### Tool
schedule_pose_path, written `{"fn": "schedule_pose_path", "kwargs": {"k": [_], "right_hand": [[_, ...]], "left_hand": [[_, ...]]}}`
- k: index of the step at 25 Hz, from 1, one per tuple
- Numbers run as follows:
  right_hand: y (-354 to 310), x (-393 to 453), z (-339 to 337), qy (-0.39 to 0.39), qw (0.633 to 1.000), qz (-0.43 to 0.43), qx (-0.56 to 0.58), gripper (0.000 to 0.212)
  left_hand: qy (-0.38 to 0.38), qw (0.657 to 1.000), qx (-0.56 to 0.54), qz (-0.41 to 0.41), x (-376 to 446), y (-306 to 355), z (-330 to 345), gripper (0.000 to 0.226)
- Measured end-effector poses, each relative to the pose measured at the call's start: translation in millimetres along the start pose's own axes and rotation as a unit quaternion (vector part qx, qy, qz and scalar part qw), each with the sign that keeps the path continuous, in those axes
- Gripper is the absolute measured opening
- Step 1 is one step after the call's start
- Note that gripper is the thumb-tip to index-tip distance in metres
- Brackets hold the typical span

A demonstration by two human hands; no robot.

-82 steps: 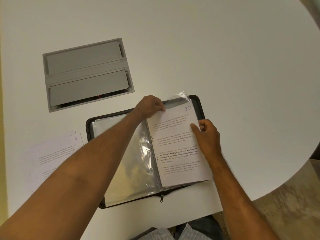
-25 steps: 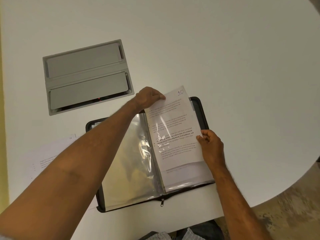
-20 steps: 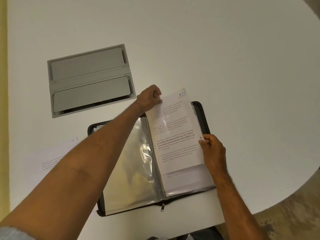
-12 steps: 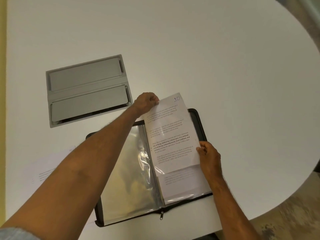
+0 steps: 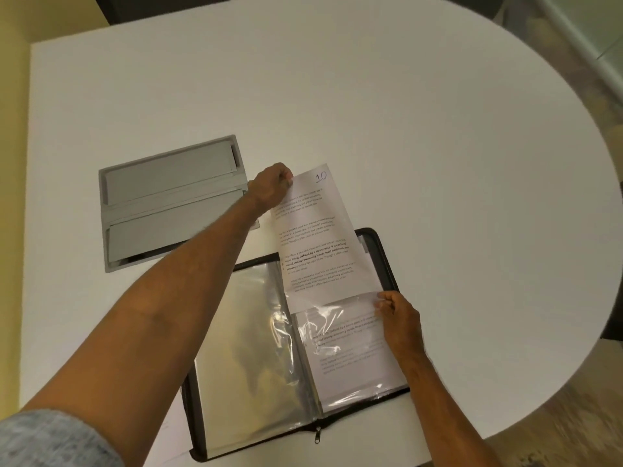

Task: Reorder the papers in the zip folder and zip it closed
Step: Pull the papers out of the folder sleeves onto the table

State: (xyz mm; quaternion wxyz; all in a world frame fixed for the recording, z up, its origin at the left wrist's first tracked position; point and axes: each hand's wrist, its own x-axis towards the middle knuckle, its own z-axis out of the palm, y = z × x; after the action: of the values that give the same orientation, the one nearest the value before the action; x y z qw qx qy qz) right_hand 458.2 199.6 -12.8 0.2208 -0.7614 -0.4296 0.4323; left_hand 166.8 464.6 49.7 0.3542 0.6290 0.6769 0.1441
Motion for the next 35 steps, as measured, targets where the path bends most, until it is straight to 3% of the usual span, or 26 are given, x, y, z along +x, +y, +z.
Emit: {"fn": "schedule_pose_path", "kwargs": {"k": [9,12,16,20,22,25,27,30,32,35], "right_hand": [[7,6,3,0.019,0.999,0.029,0.016,0.024],[7,1,3,0.015,0.999,0.029,0.003,0.023],[7,-3,7,0.007,0.999,0.022,-0.026,0.016],[-22,-14,5,0.015,0.998,-0.001,-0.06,0.057],[-48,-22,4,0.014,0.999,-0.029,-0.015,0.071],[-85,-30,6,-0.021,0.996,-0.084,0.031,0.088],[-104,-39,14,-0.091,0.987,-0.126,0.049,0.095],[-124,-63,31,-0.199,0.961,-0.145,0.126,0.059],[-126,-80,50,-0.199,0.958,-0.15,0.142,0.032],[-120,-101,78,-0.194,0.961,-0.144,0.135,0.022]], "left_hand": [[0.122,0.986,0.078,0.084,1,45,-68,0.011],[0.169,0.962,0.131,0.167,-19,59,-83,0.013],[0.172,0.928,0.218,0.247,-64,74,-93,0.013],[0.166,0.915,0.259,0.262,-111,84,-103,0.011],[0.145,0.919,0.256,0.263,-133,86,-111,0.01],[0.098,0.944,0.214,0.231,-160,81,-121,0.009],[0.073,0.963,0.158,0.207,-178,69,-126,0.008],[0.046,0.983,0.09,0.154,-203,41,-129,0.009],[0.061,0.99,0.051,0.12,-223,13,-128,0.01],[0.192,0.977,0.074,0.06,-260,-42,-114,0.035]]}}
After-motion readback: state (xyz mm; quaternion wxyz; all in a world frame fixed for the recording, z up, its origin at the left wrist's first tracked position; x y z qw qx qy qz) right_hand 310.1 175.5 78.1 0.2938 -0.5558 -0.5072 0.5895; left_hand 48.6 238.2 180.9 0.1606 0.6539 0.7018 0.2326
